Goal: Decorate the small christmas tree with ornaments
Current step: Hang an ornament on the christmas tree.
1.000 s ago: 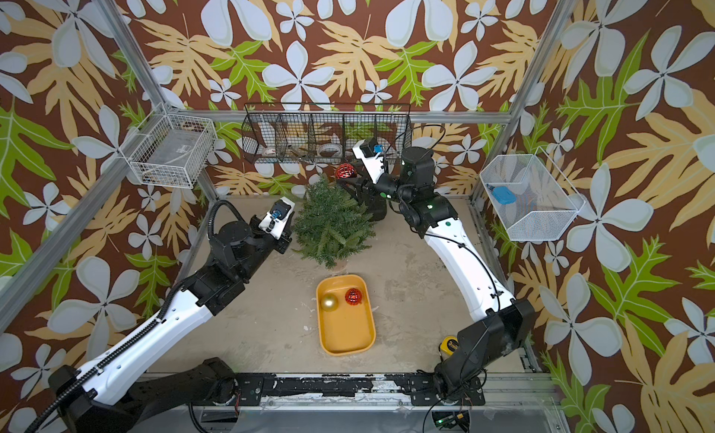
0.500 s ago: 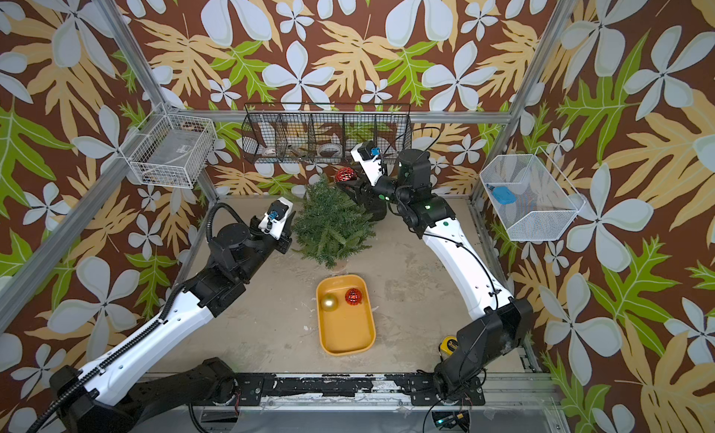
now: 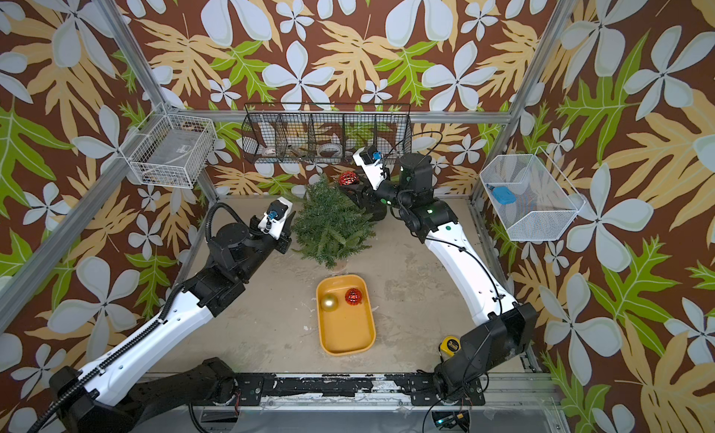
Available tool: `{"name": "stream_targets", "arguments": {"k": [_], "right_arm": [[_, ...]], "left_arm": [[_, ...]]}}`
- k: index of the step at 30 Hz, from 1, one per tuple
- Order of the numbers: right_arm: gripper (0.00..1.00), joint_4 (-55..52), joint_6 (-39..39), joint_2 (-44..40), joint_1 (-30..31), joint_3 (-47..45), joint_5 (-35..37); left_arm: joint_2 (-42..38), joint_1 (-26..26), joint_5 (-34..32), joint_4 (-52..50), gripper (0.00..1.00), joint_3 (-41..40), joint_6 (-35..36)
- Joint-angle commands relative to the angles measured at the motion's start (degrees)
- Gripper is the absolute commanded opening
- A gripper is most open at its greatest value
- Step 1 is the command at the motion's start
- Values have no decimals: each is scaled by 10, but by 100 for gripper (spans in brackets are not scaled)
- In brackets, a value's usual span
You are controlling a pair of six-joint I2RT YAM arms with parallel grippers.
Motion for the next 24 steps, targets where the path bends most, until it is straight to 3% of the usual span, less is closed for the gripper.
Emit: {"name": "stream_targets", "arguments": {"k": [1,24], "right_arm": [[46,6,-5,-4,0,-3,5],[46,20,1,-24,0,-28,-4]], "left_arm": [[0,2,2,14,19,3,-7],[1,4,9,5,20,5,-7]]}}
